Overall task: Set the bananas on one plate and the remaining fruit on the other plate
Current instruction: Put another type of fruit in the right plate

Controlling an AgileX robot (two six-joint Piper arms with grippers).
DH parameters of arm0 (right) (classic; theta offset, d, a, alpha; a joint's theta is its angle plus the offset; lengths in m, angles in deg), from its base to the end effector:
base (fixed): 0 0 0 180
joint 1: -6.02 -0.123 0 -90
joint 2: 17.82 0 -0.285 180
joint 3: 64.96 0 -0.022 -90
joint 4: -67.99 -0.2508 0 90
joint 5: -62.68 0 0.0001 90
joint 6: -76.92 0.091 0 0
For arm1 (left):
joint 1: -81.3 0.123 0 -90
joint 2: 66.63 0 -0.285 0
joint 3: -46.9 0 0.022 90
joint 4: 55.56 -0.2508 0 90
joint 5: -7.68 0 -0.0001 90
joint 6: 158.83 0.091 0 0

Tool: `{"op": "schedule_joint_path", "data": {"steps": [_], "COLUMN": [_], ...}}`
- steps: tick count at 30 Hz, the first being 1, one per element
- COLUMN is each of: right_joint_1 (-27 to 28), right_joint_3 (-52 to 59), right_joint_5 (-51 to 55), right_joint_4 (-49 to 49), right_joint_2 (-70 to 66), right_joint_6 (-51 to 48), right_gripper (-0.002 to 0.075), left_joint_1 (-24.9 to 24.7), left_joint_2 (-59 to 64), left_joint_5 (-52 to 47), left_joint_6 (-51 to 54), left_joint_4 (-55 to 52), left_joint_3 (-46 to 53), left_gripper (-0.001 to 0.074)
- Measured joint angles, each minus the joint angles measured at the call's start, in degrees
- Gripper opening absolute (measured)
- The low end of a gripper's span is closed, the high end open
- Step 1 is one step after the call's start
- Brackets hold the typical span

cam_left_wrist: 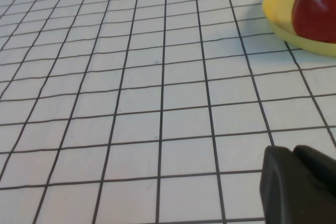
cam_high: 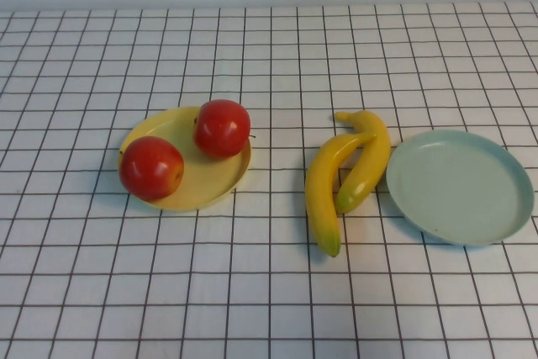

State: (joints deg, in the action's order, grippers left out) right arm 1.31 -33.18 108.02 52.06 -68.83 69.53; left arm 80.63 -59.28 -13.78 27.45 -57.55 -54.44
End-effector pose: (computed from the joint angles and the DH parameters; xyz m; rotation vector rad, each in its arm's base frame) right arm 0.1360 0.0291 0.3440 -0.1235 2.2153 0.3012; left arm 0.0528 0.0005 0.1715 0.1353 1.8718 0.1015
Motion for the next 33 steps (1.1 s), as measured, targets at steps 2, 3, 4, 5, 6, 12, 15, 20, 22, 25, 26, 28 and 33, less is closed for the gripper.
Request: {"op": "schedule_joint_path", "data": {"steps": [2,3,4,5,6,12,15,20,22,25,26,28,33], "right_joint_1": [0.0,0.0,-0.27,-0.63,-1.41,-12.85,-18.29,-20.81,-21.2,-23.2,-24.23,-26.28,-30.05], "right_joint_3": [-4.05,-6.27,-8.42,-10.11,-12.18,-25.01,-32.55,-46.86,-51.24,-57.23,-59.02,-61.77,-66.0], "right_joint_5": [6.55,9.4,11.94,13.67,15.6,22.67,24.48,24.72,24.72,24.72,24.72,24.72,24.79], "right_joint_4": [0.5,0.83,0.97,1.23,1.7,11.74,14.63,12.18,9.97,9.13,9.53,10.7,11.55], "right_joint_2": [-6.86,-10.68,-14.39,-17.19,-20.5,-38.49,-47.13,-60.43,-64.1,-68.87,-70.37,-72.77,-78.19], "right_joint_6": [0.0,-0.13,-0.39,-0.69,-0.81,4.12,6.22,6.77,6.86,6.86,6.86,6.86,7.39], "right_gripper": [-0.0016,-0.0016,-0.0016,-0.0016,-0.0016,-0.0016,-0.0016,0.0032,0.0104,0.0251,0.0304,0.0374,0.0421], "left_joint_1": [0.0,0.0,0.0,0.0,0.0,0.0,0.0,0.0,0.0,0.0,0.0,0.0,0.0], "left_joint_2": [0.0,0.0,0.0,0.0,0.0,0.0,0.0,0.0,0.0,0.0,0.0,0.0,0.0], "left_joint_5": [0.0,0.0,0.0,0.0,0.0,0.0,0.0,0.0,0.0,0.0,0.0,0.0,0.0], "left_joint_6": [0.0,0.0,0.0,0.0,0.0,0.0,0.0,0.0,0.0,0.0,0.0,0.0,0.0], "left_joint_4": [0.0,0.0,0.0,0.0,0.0,0.0,0.0,0.0,0.0,0.0,0.0,-0.08,-0.08], "left_joint_3": [0.0,0.0,0.0,0.0,0.0,0.0,0.0,0.0,0.0,0.0,0.0,0.0,0.0], "left_gripper": [-0.0002,-0.0002,-0.0002,-0.0002,-0.0002,-0.0002,-0.0002,-0.0002,-0.0002,-0.0002,-0.0002,-0.0002,-0.0002]}}
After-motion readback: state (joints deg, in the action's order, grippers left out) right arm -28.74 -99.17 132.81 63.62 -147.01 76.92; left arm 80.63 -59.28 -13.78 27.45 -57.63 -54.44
